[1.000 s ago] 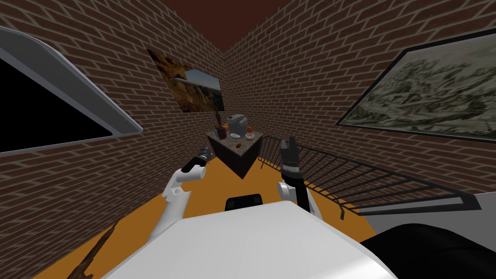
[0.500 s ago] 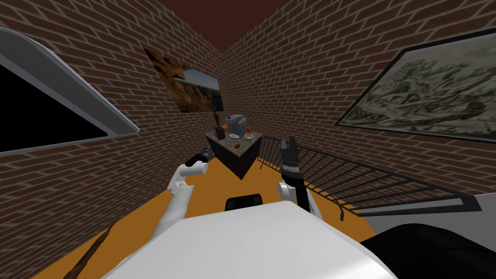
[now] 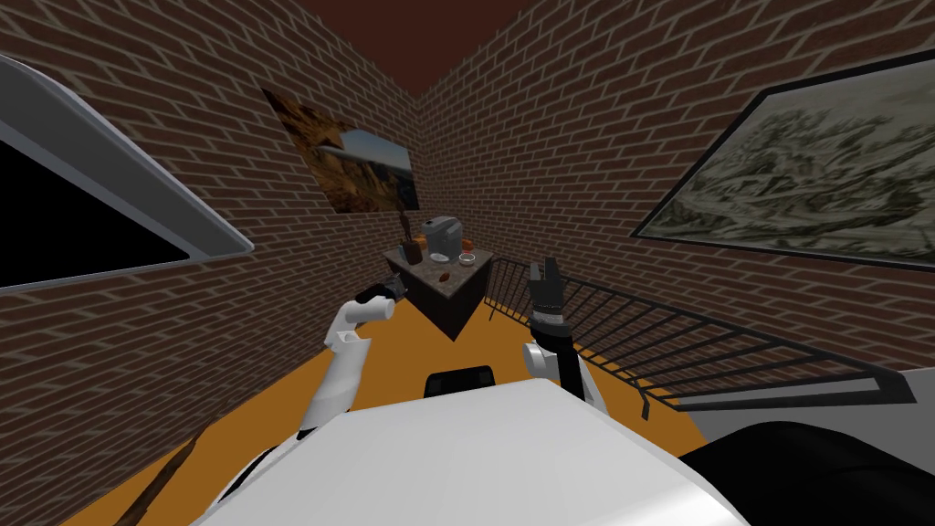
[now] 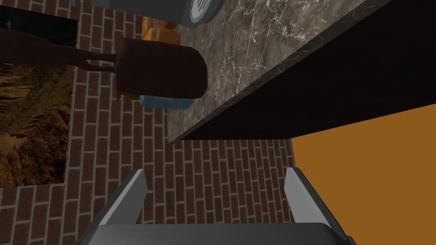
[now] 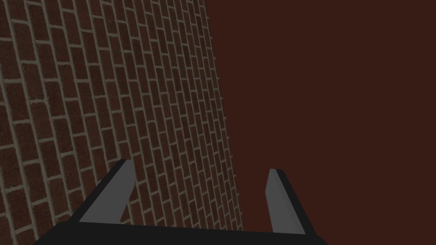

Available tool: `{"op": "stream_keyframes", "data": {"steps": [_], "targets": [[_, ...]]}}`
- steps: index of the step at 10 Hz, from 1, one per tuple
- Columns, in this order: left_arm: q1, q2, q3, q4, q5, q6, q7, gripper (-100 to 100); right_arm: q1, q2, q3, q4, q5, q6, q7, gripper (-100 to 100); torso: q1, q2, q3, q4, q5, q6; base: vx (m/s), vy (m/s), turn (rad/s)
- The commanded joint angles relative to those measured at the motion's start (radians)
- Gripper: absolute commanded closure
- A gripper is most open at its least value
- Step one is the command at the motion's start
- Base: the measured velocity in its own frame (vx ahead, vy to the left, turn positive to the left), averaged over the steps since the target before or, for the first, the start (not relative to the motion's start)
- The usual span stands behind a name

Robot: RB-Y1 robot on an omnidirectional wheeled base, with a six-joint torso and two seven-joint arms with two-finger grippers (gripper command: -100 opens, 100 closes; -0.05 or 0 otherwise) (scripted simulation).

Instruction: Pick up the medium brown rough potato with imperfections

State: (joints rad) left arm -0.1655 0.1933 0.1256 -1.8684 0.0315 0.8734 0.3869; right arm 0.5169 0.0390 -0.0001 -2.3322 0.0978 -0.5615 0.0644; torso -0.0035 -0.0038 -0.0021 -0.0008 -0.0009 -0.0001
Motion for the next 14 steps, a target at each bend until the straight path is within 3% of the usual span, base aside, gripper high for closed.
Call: {"op": "stream_keyframes", "data": {"steps": [1,2,3,4,5,6,9,14], "targets": [[-0.045,-0.006,0.002,0.026,0.012,0.05,0.029,-100,0.0,0.0,0.0,0.0,0.0,0.0,0.0,0,0.0,0.0,0.0,0.0,0.0,0.0,0.064,-0.056,-0.015],[-0.045,-0.006,0.002,0.026,0.012,0.078,0.029,-100,0.0,0.0,0.0,0.0,0.0,0.0,0.0,0,-0.001,-0.001,0.0,0.0,0.0,0.0,0.058,-0.057,-0.01],[-0.085,-0.01,0.004,0.049,0.024,0.11,0.055,-100,0.0,0.0,0.0,0.0,0.0,0.0,0.0,0,-0.001,-0.001,0.0,0.0,0.0,0.0,0.067,-0.056,-0.016],[-0.085,-0.01,0.004,0.049,0.024,0.135,0.055,-100,0.0,0.0,0.0,0.0,0.0,0.0,0.0,0,-0.001,-0.001,-0.001,0.0,0.0,0.0,0.061,-0.042,-0.01],[-0.124,-0.016,0.007,0.072,0.035,0.165,0.079,-100,0.0,0.0,0.0,0.0,0.0,0.0,0.0,0,0.0,-0.001,-0.001,0.0,0.0,0.0,0.079,-0.065,-0.025],[-0.124,-0.016,0.007,0.072,0.035,0.191,0.079,-100,0.0,0.0,0.0,0.0,0.0,0.0,0.0,0,-0.001,-0.002,-0.001,0.0,0.0,0.0,0.066,-0.046,-0.007],[-0.194,-0.03,0.012,0.117,0.059,0.281,0.127,-100,0.0,0.0,0.0,0.0,0.0,0.0,0.0,0,0.0,-0.001,-0.001,0.0,0.0,0.0,0.082,-0.049,-0.015],[-0.254,-0.05,0.016,0.161,0.08,0.387,0.172,-100,0.0,0.0,0.0,0.0,0.0,0.0,0.0,0,0.001,-0.002,-0.001,0.0,0.0,0.0,0.074,-0.03,-0.012]]}}
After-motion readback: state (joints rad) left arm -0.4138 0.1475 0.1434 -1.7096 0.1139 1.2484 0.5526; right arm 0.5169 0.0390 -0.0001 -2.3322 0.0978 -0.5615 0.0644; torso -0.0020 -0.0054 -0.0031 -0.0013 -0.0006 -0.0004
